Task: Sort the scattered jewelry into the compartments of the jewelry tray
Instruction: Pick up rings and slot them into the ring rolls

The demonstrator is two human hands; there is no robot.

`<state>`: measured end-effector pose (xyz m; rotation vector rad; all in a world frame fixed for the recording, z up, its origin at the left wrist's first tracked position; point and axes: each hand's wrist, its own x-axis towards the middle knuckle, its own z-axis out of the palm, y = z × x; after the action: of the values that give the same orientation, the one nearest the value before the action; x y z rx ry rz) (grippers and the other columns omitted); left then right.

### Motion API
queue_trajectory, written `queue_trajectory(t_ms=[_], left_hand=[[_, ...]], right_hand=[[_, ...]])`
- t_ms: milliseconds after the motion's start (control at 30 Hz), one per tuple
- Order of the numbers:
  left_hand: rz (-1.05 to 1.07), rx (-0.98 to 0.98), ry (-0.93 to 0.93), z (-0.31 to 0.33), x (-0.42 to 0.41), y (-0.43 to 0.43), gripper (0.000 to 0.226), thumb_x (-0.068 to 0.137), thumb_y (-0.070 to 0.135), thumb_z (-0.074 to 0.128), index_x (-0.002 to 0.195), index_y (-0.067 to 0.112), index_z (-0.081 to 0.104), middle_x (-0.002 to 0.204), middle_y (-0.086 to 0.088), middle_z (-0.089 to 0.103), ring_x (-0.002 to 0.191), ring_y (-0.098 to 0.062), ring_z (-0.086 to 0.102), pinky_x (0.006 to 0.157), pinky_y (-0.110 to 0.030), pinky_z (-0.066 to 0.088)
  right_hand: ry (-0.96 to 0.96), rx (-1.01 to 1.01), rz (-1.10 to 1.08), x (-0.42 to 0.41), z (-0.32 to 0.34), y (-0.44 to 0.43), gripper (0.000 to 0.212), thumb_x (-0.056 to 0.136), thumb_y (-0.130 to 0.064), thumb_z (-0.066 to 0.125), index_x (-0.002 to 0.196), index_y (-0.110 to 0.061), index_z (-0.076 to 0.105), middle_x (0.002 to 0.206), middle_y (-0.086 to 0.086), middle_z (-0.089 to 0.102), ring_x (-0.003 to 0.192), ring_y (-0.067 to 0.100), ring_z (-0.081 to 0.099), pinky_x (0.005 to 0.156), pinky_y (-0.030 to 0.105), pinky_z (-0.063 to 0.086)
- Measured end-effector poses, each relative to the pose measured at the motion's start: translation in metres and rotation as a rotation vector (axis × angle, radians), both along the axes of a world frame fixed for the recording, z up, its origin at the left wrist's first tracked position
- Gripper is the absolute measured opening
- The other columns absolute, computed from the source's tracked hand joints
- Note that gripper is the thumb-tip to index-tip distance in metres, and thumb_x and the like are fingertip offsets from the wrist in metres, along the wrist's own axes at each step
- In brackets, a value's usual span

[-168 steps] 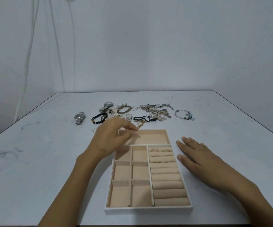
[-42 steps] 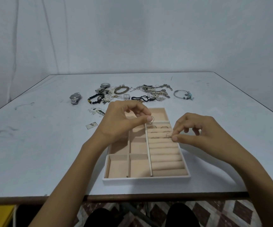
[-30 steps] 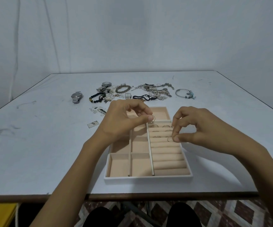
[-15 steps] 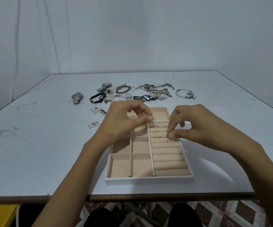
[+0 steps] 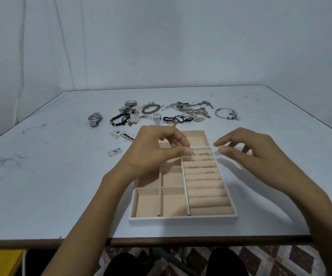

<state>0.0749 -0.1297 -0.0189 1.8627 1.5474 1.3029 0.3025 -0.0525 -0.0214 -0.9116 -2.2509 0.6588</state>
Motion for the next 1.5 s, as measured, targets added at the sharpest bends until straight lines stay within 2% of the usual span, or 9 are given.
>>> queue_trajectory(t_ms=[100,200,267,400,533,700,933,1367,1500], left_hand=[[-0.078,-0.062,-0.003,0.001,0.004,-0.002,0.011,0.071,0.013,0.082,0.078,0.009,0.074,0.076,-0.003,0.072,0.071,-0.008,0.059,0.073,-0.015,0.049],[-0.141,-0.091,0.022,0.001,0.005,-0.004,0.014,0.072,0.017,0.082,0.080,0.010,0.075,0.079,-0.004,0.073,0.076,-0.017,0.063,0.078,-0.024,0.051],[-0.158,-0.087,0.055,0.001,0.005,-0.004,0.015,0.071,0.019,0.083,0.081,0.011,0.075,0.079,-0.004,0.073,0.078,-0.020,0.065,0.080,-0.026,0.053],[-0.182,-0.109,0.124,-0.001,0.006,-0.002,0.014,0.069,0.019,0.084,0.079,0.013,0.076,0.078,0.000,0.073,0.077,-0.017,0.066,0.076,-0.021,0.052],[-0.195,-0.073,0.232,-0.004,0.005,0.001,0.013,0.071,0.024,0.083,0.081,0.018,0.077,0.078,0.006,0.073,0.080,-0.013,0.066,0.076,-0.032,0.053],[-0.223,-0.016,0.336,-0.006,0.002,0.003,0.012,0.076,0.034,0.077,0.085,0.026,0.078,0.079,0.013,0.073,0.082,-0.010,0.064,0.075,-0.040,0.051],[-0.262,0.028,0.420,-0.007,0.000,0.004,0.011,0.081,0.025,0.071,0.090,0.027,0.078,0.084,0.012,0.073,0.082,-0.009,0.063,0.079,-0.037,0.049],[-0.202,0.019,0.406,-0.008,0.004,0.005,0.014,0.072,0.023,0.073,0.081,0.033,0.078,0.076,0.014,0.072,0.078,-0.008,0.062,0.074,-0.038,0.049],[-0.182,-0.075,0.359,-0.009,0.003,0.007,0.013,0.071,0.030,0.072,0.082,0.033,0.077,0.069,0.002,0.071,0.075,-0.018,0.060,0.074,-0.034,0.048]], right_hand=[[-0.222,-0.043,-0.092,0.014,-0.020,-0.001,0.038,0.094,-0.038,0.051,0.132,-0.035,0.052,0.143,-0.015,0.043,0.131,0.000,0.037,0.108,0.018,0.026],[-0.506,-0.076,-0.089,0.018,-0.032,-0.009,0.058,0.094,-0.053,0.026,0.150,-0.037,0.020,0.159,-0.014,0.007,0.146,0.001,0.000,0.114,0.019,-0.002],[-0.578,-0.026,-0.091,0.017,-0.034,-0.012,0.064,0.089,-0.056,0.013,0.150,-0.038,0.011,0.160,-0.013,-0.002,0.146,0.002,-0.008,0.116,0.023,-0.008],[-0.590,0.001,-0.109,0.018,-0.035,-0.013,0.057,0.095,-0.052,0.015,0.150,-0.040,0.008,0.160,-0.014,-0.004,0.146,0.002,-0.009,0.117,0.024,-0.009],[-0.600,0.017,-0.113,0.017,-0.036,-0.011,0.064,0.090,-0.065,0.001,0.150,-0.041,0.005,0.159,-0.015,-0.005,0.146,0.001,-0.010,0.116,0.024,-0.010],[-0.593,0.022,-0.116,0.017,-0.036,-0.012,0.064,0.090,-0.063,0.003,0.150,-0.042,0.006,0.160,-0.015,-0.005,0.145,0.001,-0.009,0.116,0.023,-0.010],[-0.591,0.026,-0.115,0.017,-0.036,-0.013,0.063,0.090,-0.063,0.001,0.149,-0.042,0.006,0.159,-0.016,-0.004,0.145,0.000,-0.009,0.116,0.023,-0.010],[-0.588,0.032,-0.117,0.017,-0.037,-0.012,0.069,0.081,-0.060,0.002,0.149,-0.044,0.005,0.159,-0.017,-0.005,0.145,-0.001,-0.010,0.113,0.020,-0.012],[-0.600,0.032,-0.113,0.017,-0.037,-0.012,0.069,0.081,-0.060,0.001,0.148,-0.045,0.002,0.158,-0.018,-0.008,0.144,-0.002,-0.012,0.112,0.020,-0.014]])
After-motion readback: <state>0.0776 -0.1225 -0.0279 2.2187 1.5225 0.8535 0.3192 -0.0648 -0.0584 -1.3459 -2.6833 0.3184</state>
